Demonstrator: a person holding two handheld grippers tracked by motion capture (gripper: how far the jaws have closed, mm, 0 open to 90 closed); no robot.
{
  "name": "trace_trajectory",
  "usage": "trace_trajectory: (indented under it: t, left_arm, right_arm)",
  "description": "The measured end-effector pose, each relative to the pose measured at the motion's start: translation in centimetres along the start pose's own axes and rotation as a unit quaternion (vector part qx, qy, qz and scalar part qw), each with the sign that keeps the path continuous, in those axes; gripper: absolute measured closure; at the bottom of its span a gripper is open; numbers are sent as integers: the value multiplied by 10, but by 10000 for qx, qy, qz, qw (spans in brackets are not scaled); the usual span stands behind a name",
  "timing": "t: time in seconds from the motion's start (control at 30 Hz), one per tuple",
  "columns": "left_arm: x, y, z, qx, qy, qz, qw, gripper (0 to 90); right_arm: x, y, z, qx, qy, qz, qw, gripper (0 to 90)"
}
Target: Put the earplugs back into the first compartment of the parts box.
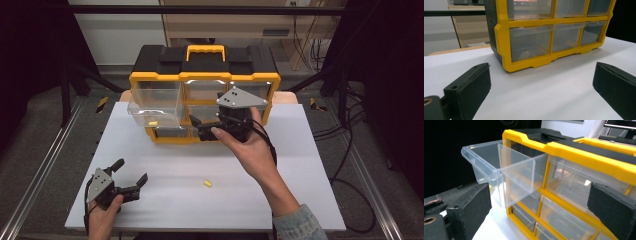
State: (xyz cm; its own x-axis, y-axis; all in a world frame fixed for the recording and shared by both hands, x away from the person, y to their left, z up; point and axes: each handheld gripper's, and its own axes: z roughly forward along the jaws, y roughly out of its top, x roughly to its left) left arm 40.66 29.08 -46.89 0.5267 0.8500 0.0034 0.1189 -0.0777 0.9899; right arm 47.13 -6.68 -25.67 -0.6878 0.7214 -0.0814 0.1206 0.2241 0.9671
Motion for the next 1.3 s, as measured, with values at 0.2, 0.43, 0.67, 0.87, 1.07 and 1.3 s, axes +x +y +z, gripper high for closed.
trace_trajectory:
  t: [0.2,0.43,0.67,0.87,1.07,1.3]
  left_arm:
    - [0,0,0,1,-6,2,10000,12]
    - [0,0,0,-1,-4,0,10000,13]
    - [0,0,0,-6,-4,13,10000,13]
    - [0,0,0,-10,-2,23,10000,12]
    - [0,0,0,11,-1,15,10000,12]
    - [1,0,-1,-17,1,-6,10000,12]
  right_arm:
    - [-3,-16,-7,129,-43,-29,9999,49]
    - [-6,-30,-10,273,-76,3,9996,49]
    - [-8,-45,-12,431,-67,78,9990,49]
    - [-8,-52,-14,459,-53,133,9988,48]
    - [-6,-62,-16,548,-5,227,9982,48]
    - [-2,-85,-17,805,21,239,9965,48]
